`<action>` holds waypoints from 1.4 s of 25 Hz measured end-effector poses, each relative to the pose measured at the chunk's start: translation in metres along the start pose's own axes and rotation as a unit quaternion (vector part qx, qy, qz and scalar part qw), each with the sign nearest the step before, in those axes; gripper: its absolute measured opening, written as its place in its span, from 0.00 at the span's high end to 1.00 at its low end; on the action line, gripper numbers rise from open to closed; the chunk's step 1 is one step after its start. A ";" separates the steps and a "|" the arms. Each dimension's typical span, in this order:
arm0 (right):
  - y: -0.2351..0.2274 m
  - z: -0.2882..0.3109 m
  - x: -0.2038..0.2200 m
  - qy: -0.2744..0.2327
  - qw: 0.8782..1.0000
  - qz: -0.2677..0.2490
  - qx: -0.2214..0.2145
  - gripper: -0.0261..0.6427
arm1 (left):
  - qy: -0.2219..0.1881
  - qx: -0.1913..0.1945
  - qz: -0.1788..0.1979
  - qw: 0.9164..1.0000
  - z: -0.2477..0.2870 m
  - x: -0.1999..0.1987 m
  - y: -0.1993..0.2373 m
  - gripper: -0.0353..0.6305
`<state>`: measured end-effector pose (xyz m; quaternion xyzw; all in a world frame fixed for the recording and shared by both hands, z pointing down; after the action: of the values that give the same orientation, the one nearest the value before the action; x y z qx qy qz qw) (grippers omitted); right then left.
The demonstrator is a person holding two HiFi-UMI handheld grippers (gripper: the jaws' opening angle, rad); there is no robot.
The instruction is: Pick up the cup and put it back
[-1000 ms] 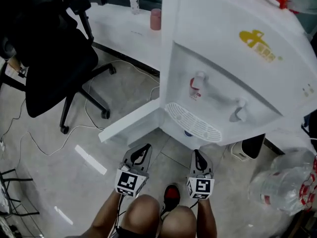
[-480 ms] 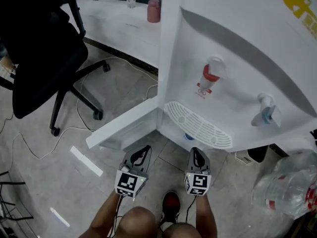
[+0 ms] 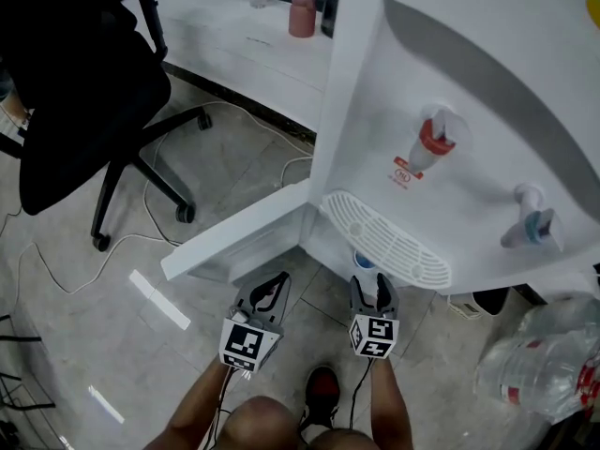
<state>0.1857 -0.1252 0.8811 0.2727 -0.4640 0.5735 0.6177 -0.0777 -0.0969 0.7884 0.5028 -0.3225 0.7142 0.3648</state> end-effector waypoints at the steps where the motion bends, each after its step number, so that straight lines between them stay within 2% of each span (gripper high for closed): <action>1: -0.002 0.005 0.002 0.005 1.000 0.003 0.002 0.56 | 0.000 0.000 -0.001 1.000 0.000 0.001 0.000 0.90; 6: -0.006 0.030 0.009 0.020 0.999 0.029 0.021 0.50 | 0.006 0.001 -0.007 1.000 0.000 0.010 0.000 0.90; 13: -0.011 0.057 0.016 0.037 0.998 0.026 0.045 0.47 | 0.011 0.003 -0.012 1.000 0.000 0.019 0.000 0.90; 28: -0.019 0.085 0.025 0.037 0.996 0.035 0.069 0.47 | 0.021 -0.008 -0.031 0.999 0.002 0.038 0.013 0.90; 35: -0.019 0.082 0.020 0.025 0.997 0.029 0.065 0.55 | 0.020 -0.005 -0.032 0.999 0.001 0.038 0.011 0.90</action>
<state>0.1813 -0.1908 0.9366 0.2845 -0.4180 0.6270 0.5926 -0.0955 -0.0961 0.8236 0.4966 -0.3027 0.7102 0.3966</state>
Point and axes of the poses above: the fingertips, and each gripper's own axes: z forward along the fingers, y to its left, x out of its underside, the point moved 10 cm from there along -z, backward along the fingers, and after that the axes turned 10 degrees about z, right-handed, at the moved point
